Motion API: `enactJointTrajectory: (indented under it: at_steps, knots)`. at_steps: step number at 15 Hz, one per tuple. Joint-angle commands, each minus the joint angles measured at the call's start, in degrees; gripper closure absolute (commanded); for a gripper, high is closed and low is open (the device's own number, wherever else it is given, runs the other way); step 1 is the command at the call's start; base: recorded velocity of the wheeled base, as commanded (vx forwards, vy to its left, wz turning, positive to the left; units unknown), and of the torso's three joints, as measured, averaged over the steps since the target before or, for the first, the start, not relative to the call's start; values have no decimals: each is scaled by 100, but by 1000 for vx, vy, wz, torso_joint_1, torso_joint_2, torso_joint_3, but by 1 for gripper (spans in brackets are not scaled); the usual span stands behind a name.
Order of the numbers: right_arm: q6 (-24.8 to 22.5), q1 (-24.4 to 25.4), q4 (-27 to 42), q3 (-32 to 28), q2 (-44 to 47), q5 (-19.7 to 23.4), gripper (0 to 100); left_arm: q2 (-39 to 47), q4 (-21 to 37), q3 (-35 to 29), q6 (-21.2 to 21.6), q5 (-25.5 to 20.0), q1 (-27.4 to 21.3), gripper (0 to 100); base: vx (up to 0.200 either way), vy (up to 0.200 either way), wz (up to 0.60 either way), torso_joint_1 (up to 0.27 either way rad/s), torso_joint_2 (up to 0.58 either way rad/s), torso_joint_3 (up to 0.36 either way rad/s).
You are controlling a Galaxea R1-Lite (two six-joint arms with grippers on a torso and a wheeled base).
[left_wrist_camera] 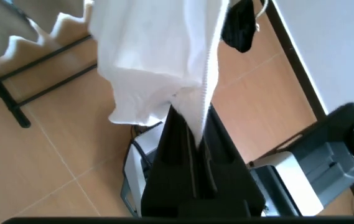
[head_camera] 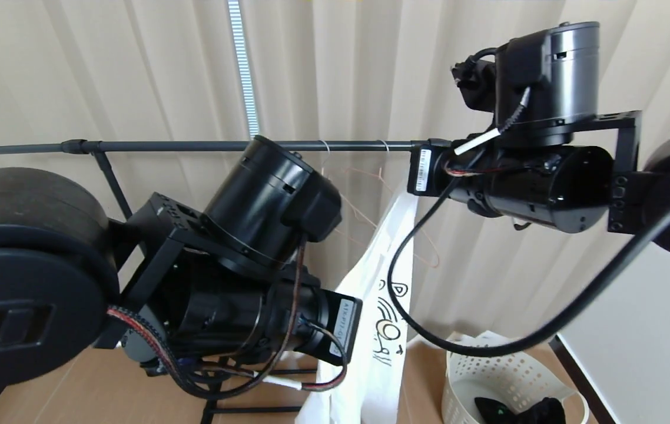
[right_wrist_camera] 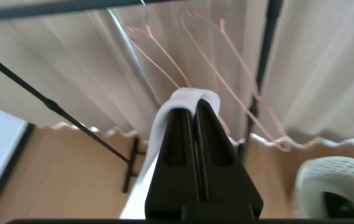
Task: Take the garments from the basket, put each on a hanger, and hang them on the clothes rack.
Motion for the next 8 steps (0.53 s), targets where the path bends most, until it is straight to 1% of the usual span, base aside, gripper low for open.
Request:
enactJointTrajectory:
  at_steps: [1, 2, 5, 6, 8]
  knots:
    - [-500, -137, 92, 663, -672, -9, 100, -222, -32, 126, 87, -5, 424, 100, 0, 0, 0, 0, 0, 0]
    - [-640, -137, 21, 838, -751, -27, 100, -213, -84, 135, 87, -5, 450, 100, 0, 0, 0, 0, 0, 0]
    - [-658, -137, -5, 953, -804, -44, 100, -213, -181, 144, 105, -5, 450, 100, 0, 0, 0, 0, 0, 0]
    - [-658, -128, -5, 953, -804, -53, 100, -213, -172, 144, 114, -5, 450, 0, 0, 0, 0, 0, 0, 0]
    - [-667, -137, -5, 979, -857, -62, 100, -240, -172, 170, 228, -5, 450, 0, 0, 0, 0, 0, 0, 0]
